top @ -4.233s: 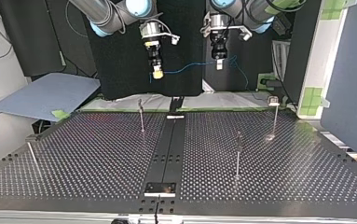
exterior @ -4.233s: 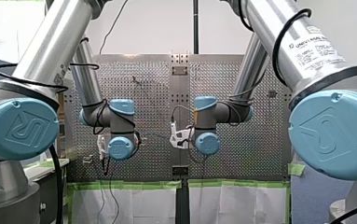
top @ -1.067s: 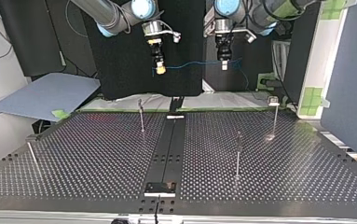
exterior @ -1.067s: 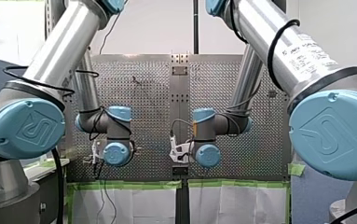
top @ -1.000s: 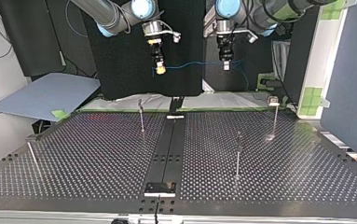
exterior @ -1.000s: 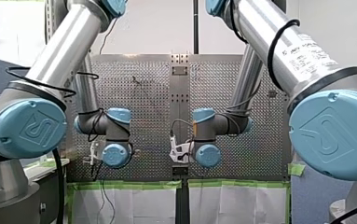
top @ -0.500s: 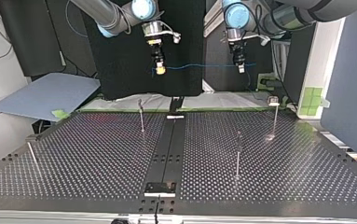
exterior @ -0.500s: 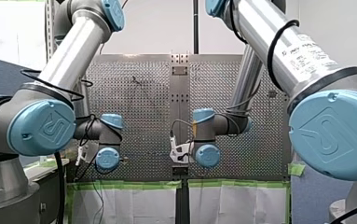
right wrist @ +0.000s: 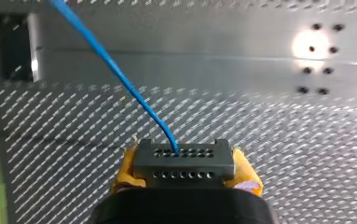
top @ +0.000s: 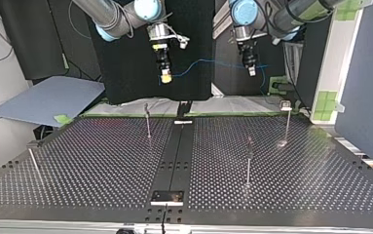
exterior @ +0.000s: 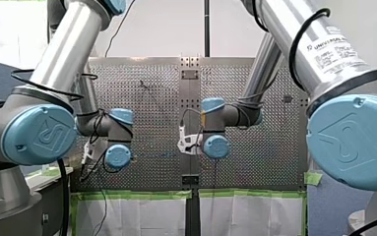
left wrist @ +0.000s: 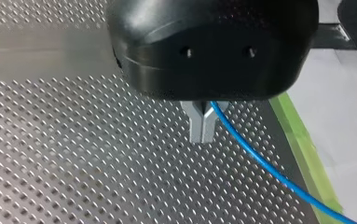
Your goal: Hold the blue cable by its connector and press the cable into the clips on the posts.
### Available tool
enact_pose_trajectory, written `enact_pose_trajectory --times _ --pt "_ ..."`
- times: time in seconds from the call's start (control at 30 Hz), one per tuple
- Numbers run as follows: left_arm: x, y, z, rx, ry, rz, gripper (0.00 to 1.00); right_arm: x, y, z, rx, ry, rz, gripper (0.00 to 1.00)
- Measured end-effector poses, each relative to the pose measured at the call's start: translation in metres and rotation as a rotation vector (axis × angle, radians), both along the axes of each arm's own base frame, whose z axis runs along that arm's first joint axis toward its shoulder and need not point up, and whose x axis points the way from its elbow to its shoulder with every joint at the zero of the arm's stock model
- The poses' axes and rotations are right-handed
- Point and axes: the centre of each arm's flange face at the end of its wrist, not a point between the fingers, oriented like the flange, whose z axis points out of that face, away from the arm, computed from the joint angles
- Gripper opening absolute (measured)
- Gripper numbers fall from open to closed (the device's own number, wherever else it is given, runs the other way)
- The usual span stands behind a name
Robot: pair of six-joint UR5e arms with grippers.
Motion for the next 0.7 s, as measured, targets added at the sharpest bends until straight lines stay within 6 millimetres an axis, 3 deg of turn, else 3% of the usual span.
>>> enact_pose_trajectory --times 0.47,0.7 --pt "-0.012 -0.01 0.042 -0.025 -0.007 -0.033 0.0 0.006 -0.004 0.071 -0.093 -0.099 0.039 0.0" --pt "-0.019 -0.012 0.062 -0.042 -0.011 -0.043 0.0 0.012 -0.008 0.093 -0.116 -0.121 0.049 0.0"
